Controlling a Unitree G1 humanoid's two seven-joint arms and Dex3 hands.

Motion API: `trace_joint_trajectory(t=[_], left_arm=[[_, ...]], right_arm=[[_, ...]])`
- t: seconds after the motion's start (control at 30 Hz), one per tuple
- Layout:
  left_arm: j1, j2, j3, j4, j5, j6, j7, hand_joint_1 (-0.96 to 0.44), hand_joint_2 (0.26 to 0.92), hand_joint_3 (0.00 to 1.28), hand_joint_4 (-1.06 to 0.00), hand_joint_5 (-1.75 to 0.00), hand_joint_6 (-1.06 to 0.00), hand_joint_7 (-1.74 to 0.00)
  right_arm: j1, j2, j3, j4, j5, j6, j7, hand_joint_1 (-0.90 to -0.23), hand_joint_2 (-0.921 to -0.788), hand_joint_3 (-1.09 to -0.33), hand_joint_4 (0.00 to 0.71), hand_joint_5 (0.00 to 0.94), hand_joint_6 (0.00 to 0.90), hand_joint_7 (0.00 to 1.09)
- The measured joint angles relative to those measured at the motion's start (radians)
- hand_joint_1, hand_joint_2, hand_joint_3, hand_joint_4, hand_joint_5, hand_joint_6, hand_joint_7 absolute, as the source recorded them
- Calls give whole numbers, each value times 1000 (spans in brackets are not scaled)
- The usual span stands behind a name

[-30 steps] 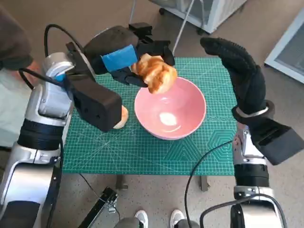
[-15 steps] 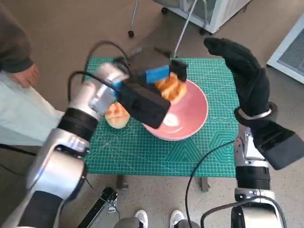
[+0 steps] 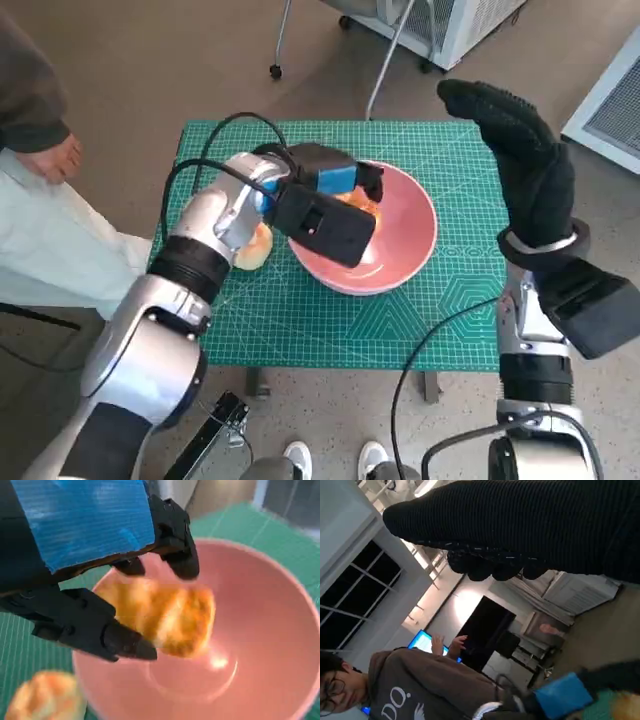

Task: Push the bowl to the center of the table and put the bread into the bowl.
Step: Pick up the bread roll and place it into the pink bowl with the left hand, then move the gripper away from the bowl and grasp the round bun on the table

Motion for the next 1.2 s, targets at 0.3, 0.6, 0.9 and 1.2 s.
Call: trace_joint_trajectory(t=[0.3,0.6,0.9,1.2], left_arm=[[14,90,62,-153,-64,-68,-6,-95,842,37,-178,-44,-116,-617],[75,227,174,-337,-210,-146,-87,-91,863,12,-341,-28,-301,-442],[211,417,294,-591,-296,-109,-148,-79,866,2,-387,-8,-396,-296],[322,536,314,-649,-256,-50,-150,-97,867,1,-369,0,-404,-242]], right_arm=[[3,0,-1,-4,-1,4,-5,-620,-921,-787,207,5,-1,620],[4,3,0,-8,-1,4,-11,-620,-921,-782,208,5,-1,617],[8,2,-2,-9,1,4,-11,-626,-921,-778,207,5,-1,610],[5,2,-6,6,4,2,-11,-627,-921,-779,208,5,-1,622]])
